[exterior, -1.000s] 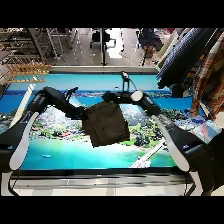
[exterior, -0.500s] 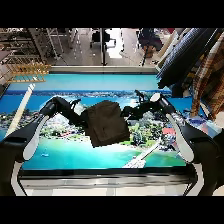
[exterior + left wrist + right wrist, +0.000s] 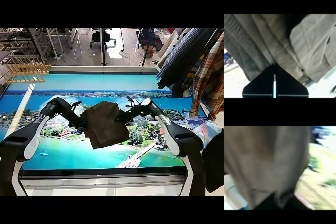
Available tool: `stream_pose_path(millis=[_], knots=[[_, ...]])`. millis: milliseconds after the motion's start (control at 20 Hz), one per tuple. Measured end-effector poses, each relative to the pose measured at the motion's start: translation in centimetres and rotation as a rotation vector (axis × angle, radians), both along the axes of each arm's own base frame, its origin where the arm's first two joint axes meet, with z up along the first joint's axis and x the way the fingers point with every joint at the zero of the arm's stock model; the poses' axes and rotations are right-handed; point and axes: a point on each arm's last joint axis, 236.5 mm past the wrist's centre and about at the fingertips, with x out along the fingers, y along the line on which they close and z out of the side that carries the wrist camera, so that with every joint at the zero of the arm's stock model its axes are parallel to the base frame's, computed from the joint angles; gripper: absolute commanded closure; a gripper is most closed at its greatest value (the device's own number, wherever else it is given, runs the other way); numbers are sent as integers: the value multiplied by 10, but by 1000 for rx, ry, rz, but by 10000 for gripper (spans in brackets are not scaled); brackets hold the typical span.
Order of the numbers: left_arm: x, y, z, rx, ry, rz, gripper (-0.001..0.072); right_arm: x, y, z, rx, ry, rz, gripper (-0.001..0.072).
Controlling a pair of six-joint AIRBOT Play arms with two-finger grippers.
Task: Fold the clothes and pants, and hang the long-sleeved shirts on hangers.
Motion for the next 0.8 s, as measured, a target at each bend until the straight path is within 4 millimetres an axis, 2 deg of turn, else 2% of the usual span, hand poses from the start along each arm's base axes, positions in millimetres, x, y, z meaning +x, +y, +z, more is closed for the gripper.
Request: stream_pose_path(millis=[100,200,250,350,450,600,700,800], knots=[[-7,3,5,2,17,-21,701,5,12,17,23,-46,30,700],[-17,6,25,-13,25,-64,701,15,10,49,43,-95,7,700],[-23,8,39,-21,21,-88,701,17,3,70,49,-111,-5,700],[-32,12,73,-31,-8,-125,701,21,-30,114,11,-159,-56,700],[-41,14,114,-38,-71,-154,701,18,-74,164,-35,-215,-121,700],[-54,16,167,-42,-179,-179,701,-1,-168,243,-119,-316,-292,700],[-62,17,195,-43,-242,-189,700,-30,-240,282,-197,-350,-427,700],[-69,18,214,-43,-290,-199,700,-70,-318,304,-296,-343,-591,700]])
